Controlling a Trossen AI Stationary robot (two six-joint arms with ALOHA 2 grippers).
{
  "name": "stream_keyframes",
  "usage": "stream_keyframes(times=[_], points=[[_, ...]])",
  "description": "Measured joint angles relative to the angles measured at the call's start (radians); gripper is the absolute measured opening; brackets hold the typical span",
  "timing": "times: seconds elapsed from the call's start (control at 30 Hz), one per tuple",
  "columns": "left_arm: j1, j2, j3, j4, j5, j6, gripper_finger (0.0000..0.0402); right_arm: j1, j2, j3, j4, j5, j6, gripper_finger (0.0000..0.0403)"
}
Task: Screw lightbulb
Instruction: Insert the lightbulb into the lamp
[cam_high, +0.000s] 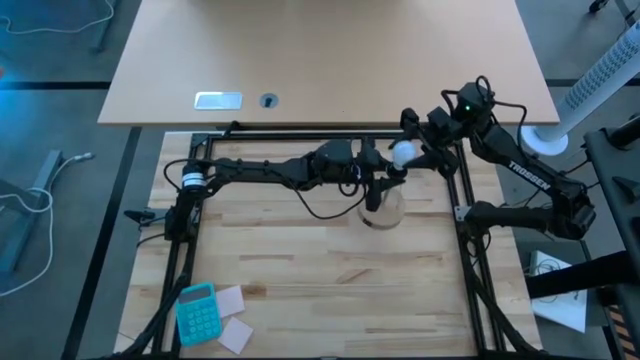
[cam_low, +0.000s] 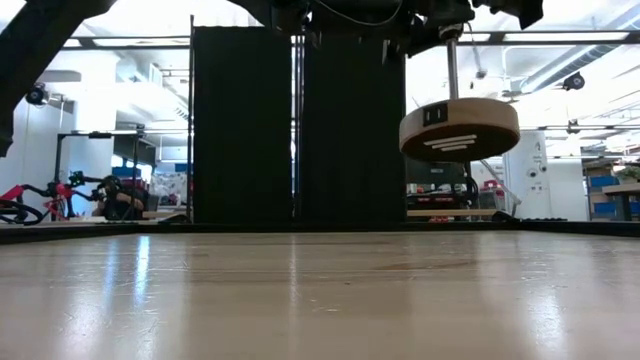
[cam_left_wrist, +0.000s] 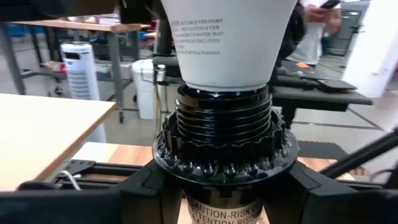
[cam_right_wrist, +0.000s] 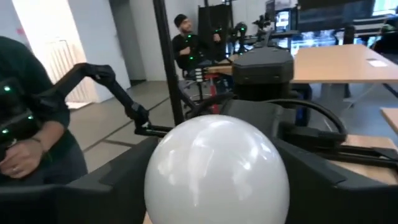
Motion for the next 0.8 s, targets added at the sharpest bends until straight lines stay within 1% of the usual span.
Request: stream_keyframes(times=[0.07, 0.1, 0.2, 0.3, 0.43, 0.5, 0.57, 0.6, 0.67, 0.73, 0.8], points=[[0.000, -0.002, 0.000, 0.001, -0.035, 0.006, 0.0158, 0.000, -0.001, 0.000, 0.000, 0.026, -0.001, 0.0232], [0.000, -0.002, 0.000, -0.001, -0.056, 0.010, 0.0158, 0.000, -0.001, 0.000, 0.000, 0.048, -0.002, 0.0226], [0.006, -0.004, 0.000, -0.002, -0.155, 0.013, 0.0158, 0.000, -0.003, 0.000, -0.004, 0.169, -0.007, 0.0226], [0.020, -0.004, 0.000, -0.003, -0.282, 0.024, 0.0158, 0.005, -0.006, 0.001, -0.019, 0.343, -0.036, 0.0226], [0.040, -0.003, 0.003, -0.008, -0.468, 0.066, 0.0158, 0.028, -0.004, 0.002, -0.022, 0.673, -0.051, 0.0228], [0.047, 0.002, 0.004, 0.020, -0.517, 0.099, 0.0158, 0.054, 0.007, 0.005, 0.012, 0.814, -0.050, 0.0236], [0.049, 0.003, 0.006, 0.026, -0.530, 0.122, 0.0158, 0.086, 0.022, 0.005, 0.040, 0.896, -0.034, 0.0240], [0.050, 0.003, 0.007, 0.021, -0.539, 0.137, 0.0158, 0.101, 0.028, 0.005, 0.053, 0.924, -0.029, 0.0241], [0.051, 0.003, 0.010, -0.006, -0.547, 0.156, 0.0158, 0.119, 0.039, 0.015, 0.043, 0.941, -0.039, 0.0243], [0.049, 0.003, 0.009, -0.034, -0.540, 0.156, 0.0158, 0.122, 0.041, 0.021, 0.003, 0.892, -0.087, 0.0250], [0.047, 0.002, 0.005, -0.046, -0.504, 0.155, 0.0158, 0.116, 0.038, 0.028, -0.027, 0.805, -0.104, 0.0264]])
